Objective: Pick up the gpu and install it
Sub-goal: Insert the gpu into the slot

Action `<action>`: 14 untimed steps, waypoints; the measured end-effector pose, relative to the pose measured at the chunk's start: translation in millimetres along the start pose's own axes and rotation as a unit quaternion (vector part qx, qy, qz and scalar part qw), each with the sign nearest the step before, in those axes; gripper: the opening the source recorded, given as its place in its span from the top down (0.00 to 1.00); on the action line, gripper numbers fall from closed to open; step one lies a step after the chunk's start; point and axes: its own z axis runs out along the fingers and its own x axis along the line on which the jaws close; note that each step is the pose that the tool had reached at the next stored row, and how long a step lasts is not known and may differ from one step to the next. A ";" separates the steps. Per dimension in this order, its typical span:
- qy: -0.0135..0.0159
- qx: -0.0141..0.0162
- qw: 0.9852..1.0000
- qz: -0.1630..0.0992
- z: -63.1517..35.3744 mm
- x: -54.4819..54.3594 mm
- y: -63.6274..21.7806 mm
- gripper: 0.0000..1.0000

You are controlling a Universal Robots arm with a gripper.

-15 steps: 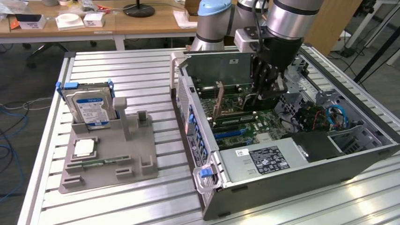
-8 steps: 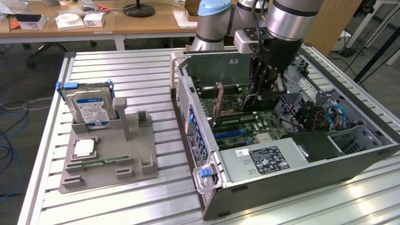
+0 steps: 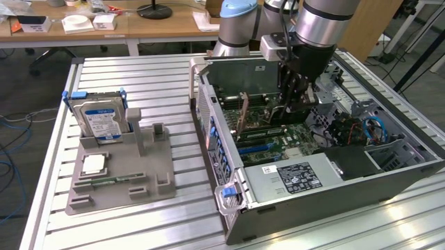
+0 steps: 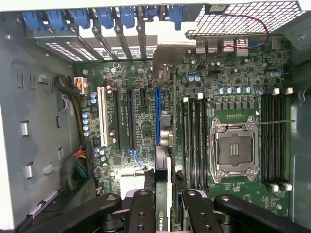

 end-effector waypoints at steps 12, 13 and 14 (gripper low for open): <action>0.000 0.000 1.000 0.000 4.4 0.1 0.2 0.74; 0.000 0.000 1.000 0.000 4.7 0.1 0.2 0.74; 0.000 0.000 1.000 0.000 5.0 0.1 0.2 0.74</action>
